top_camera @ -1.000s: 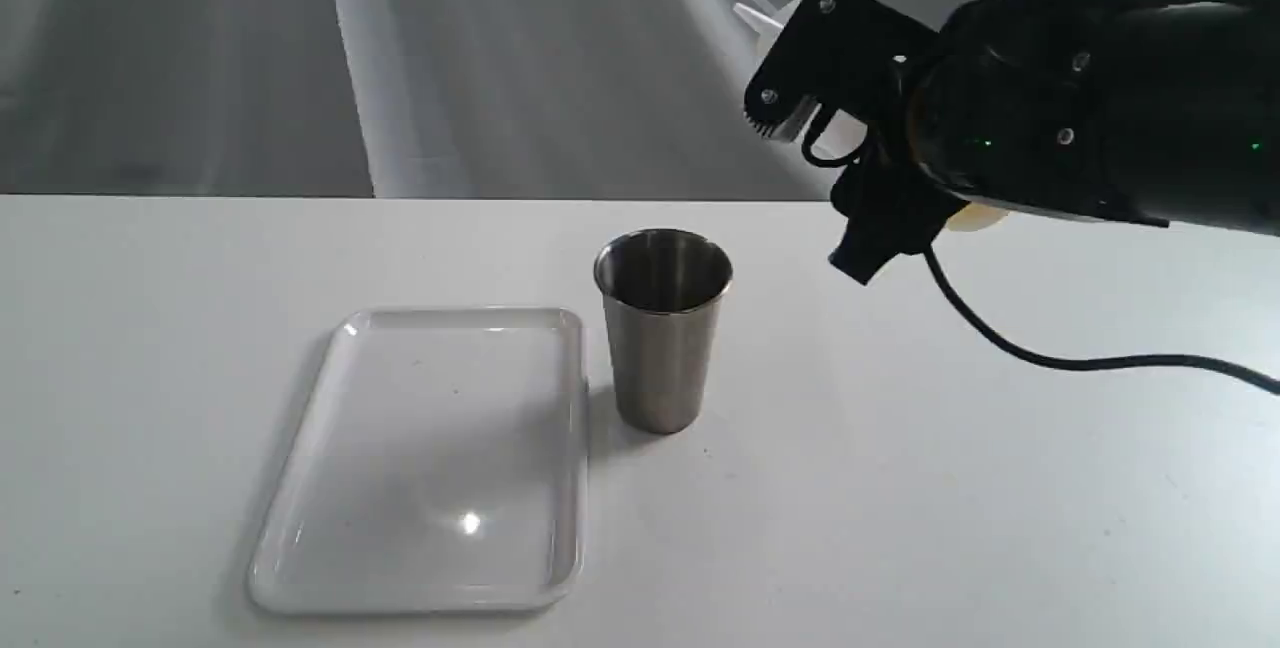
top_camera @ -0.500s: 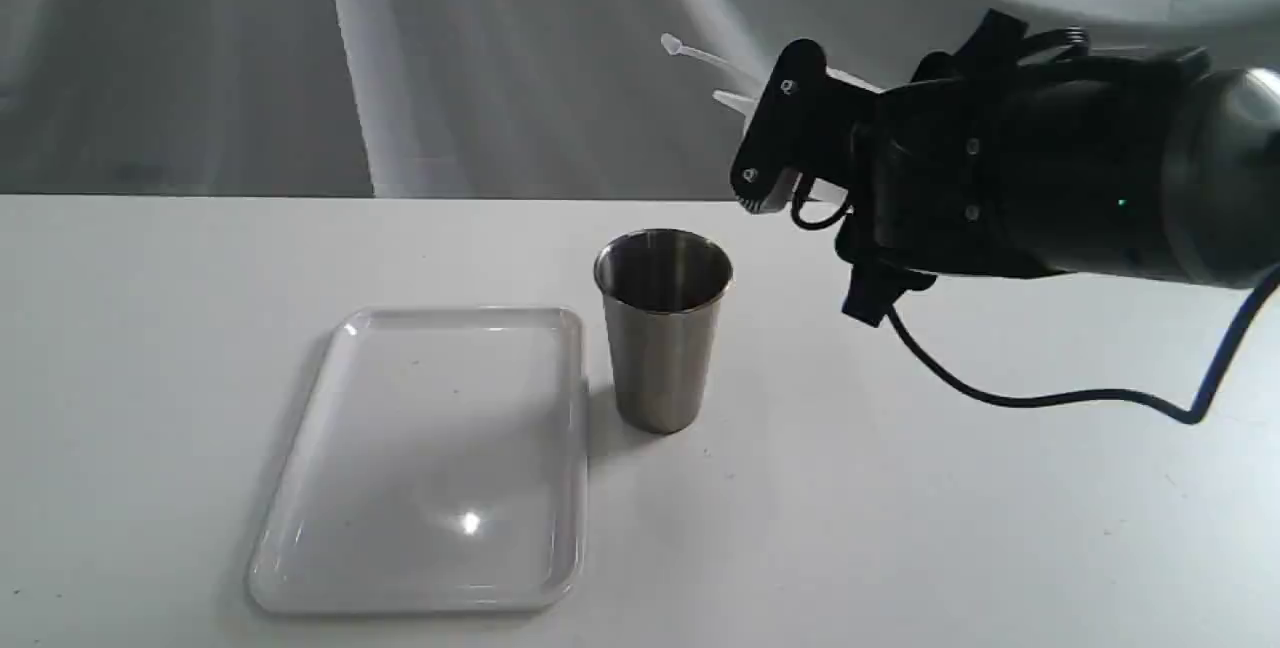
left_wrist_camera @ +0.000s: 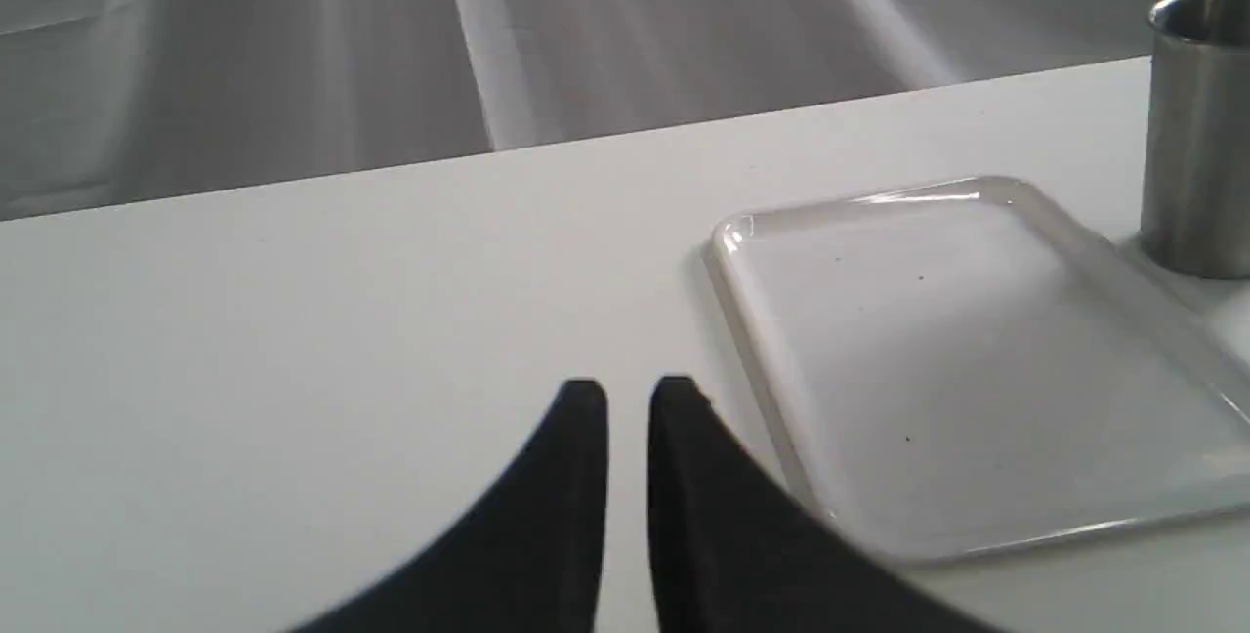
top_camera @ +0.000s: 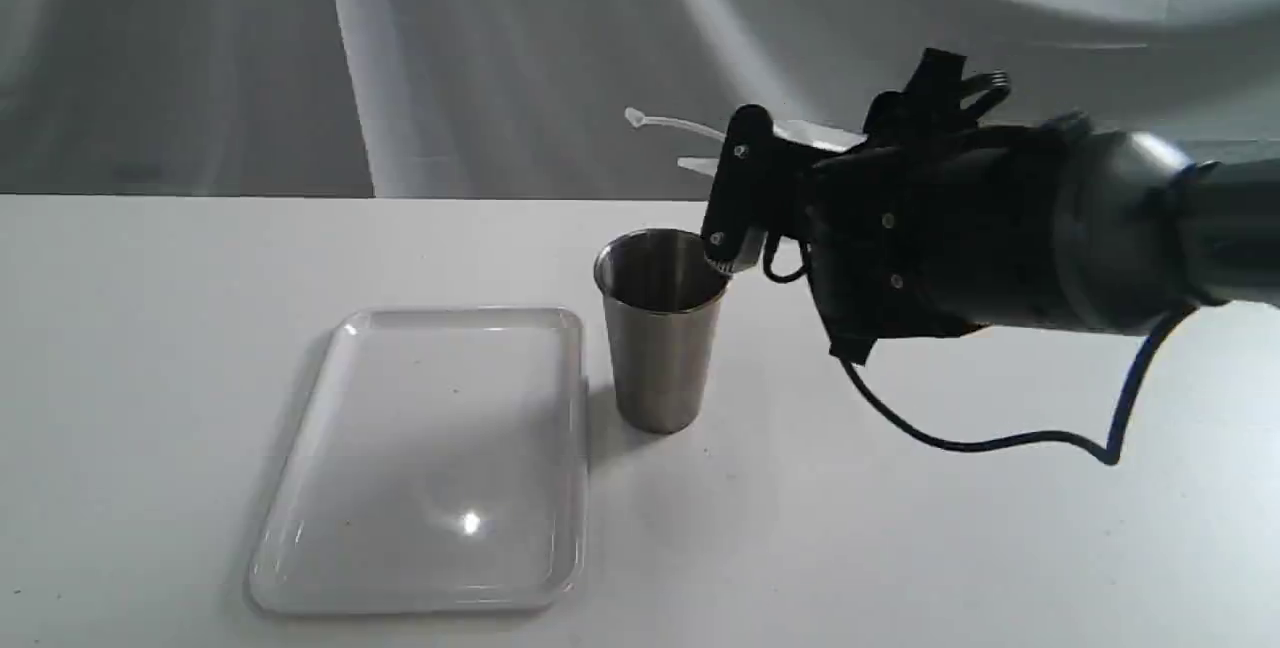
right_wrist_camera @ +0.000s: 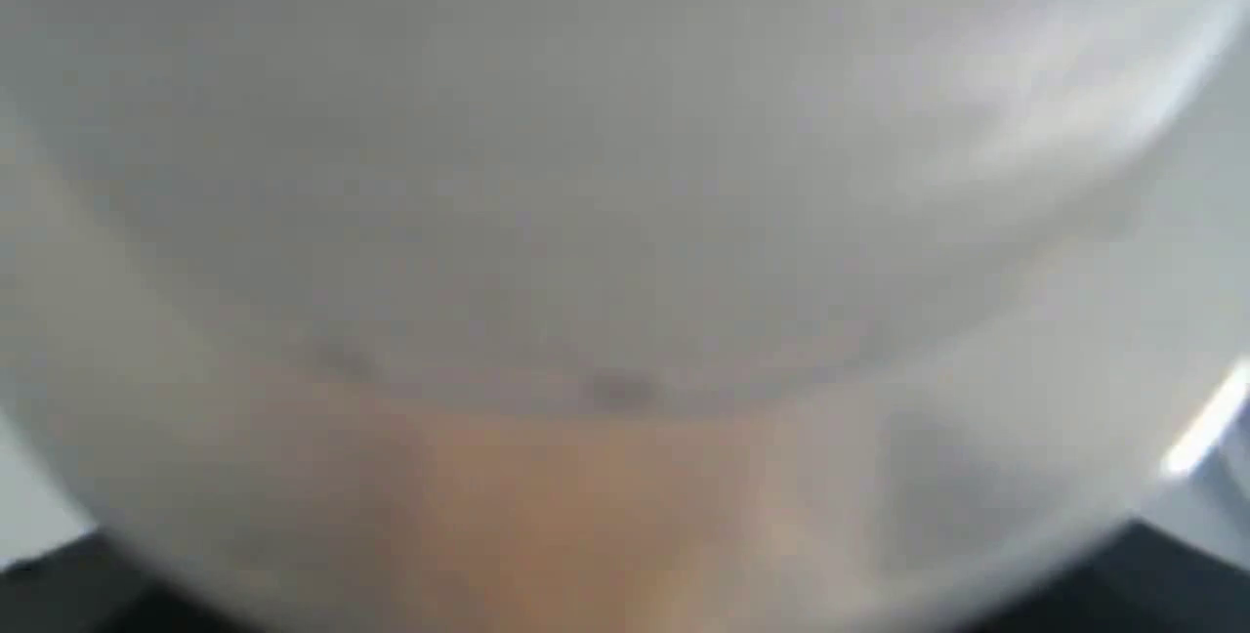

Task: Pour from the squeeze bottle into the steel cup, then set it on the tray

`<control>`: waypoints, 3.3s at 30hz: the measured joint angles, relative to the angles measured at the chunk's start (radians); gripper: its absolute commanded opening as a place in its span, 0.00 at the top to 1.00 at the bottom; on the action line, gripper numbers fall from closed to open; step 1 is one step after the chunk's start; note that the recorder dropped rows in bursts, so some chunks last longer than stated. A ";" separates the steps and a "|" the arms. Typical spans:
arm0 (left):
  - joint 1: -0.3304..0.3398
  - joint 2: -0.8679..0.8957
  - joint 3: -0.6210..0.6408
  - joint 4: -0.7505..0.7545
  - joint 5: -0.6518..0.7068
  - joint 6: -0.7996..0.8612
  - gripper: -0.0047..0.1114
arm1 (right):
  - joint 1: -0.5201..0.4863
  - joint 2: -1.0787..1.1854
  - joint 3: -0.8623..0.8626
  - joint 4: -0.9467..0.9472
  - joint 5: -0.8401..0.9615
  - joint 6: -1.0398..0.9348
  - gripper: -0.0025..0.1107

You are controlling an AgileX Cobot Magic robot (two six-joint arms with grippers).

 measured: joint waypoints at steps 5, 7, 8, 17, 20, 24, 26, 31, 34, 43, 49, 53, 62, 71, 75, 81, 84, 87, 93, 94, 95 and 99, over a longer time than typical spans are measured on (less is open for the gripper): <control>0.000 0.000 0.000 0.000 0.000 0.000 0.89 | 0.018 0.019 0.000 -0.044 0.020 0.000 0.61; 0.000 0.000 0.000 0.000 0.000 0.000 0.89 | 0.020 0.023 0.000 -0.067 0.032 0.004 0.61; 0.000 0.000 0.000 0.000 0.000 0.000 0.89 | 0.020 0.023 0.000 -0.072 0.037 0.009 0.61; 0.000 0.000 0.000 0.000 0.000 0.000 0.89 | 0.020 0.025 0.000 -0.119 0.080 0.033 0.61; 0.000 0.000 0.000 0.000 0.000 0.000 0.89 | 0.020 0.036 0.000 -0.124 0.086 0.035 0.61; 0.000 0.000 0.000 0.000 0.000 0.000 0.89 | 0.020 0.063 -0.001 -0.127 0.090 0.037 0.61; 0.000 0.000 0.000 0.000 0.000 0.000 0.89 | 0.020 0.081 -0.012 -0.127 0.093 0.037 0.61; 0.000 0.000 0.000 0.000 0.000 0.000 0.89 | 0.020 0.122 -0.077 -0.139 0.112 0.041 0.61; 0.000 0.000 0.000 0.000 0.000 0.000 0.89 | 0.020 0.143 -0.121 -0.152 0.133 0.042 0.61; 0.000 0.000 0.000 0.000 0.000 0.000 0.89 | 0.018 0.165 -0.135 -0.174 0.188 0.044 0.61; 0.000 0.000 0.000 0.000 0.000 0.000 0.89 | 0.016 0.167 -0.139 -0.176 0.188 0.044 0.61; 0.000 0.000 0.000 0.000 0.000 0.000 0.89 | 0.014 0.167 -0.139 -0.176 0.188 0.044 0.61; 0.000 0.000 0.000 0.000 0.000 0.000 0.89 | 0.014 0.167 -0.139 -0.212 0.190 0.014 0.61; 0.000 0.000 0.000 0.000 0.000 0.000 0.89 | 0.014 0.167 -0.139 -0.228 0.212 -0.166 0.61; 0.000 0.000 0.000 0.000 0.000 0.000 0.89 | 0.014 0.167 -0.139 -0.243 0.214 -0.196 0.61; 0.000 0.000 0.000 0.000 0.000 0.000 0.89 | 0.014 0.167 -0.139 -0.273 0.220 -0.279 0.61; 0.000 0.000 0.000 0.000 0.000 0.000 0.89 | 0.014 0.167 -0.139 -0.277 0.220 -0.306 0.61; 0.000 0.000 0.000 0.000 0.000 0.000 0.89 | 0.014 0.167 -0.139 -0.289 0.220 -0.313 0.61; 0.000 0.000 0.000 0.000 0.000 0.000 0.89 | 0.014 0.167 -0.139 -0.302 0.223 -0.370 0.61; 0.000 0.000 0.000 0.000 0.000 0.000 0.89 | 0.014 0.167 -0.139 -0.302 0.225 -0.383 0.61; 0.000 0.000 0.000 0.000 0.000 0.000 0.89 | 0.014 0.167 -0.139 -0.302 0.226 -0.394 0.61; 0.000 0.000 0.000 0.000 0.000 0.000 0.89 | 0.014 0.167 -0.139 -0.302 0.227 -0.409 0.61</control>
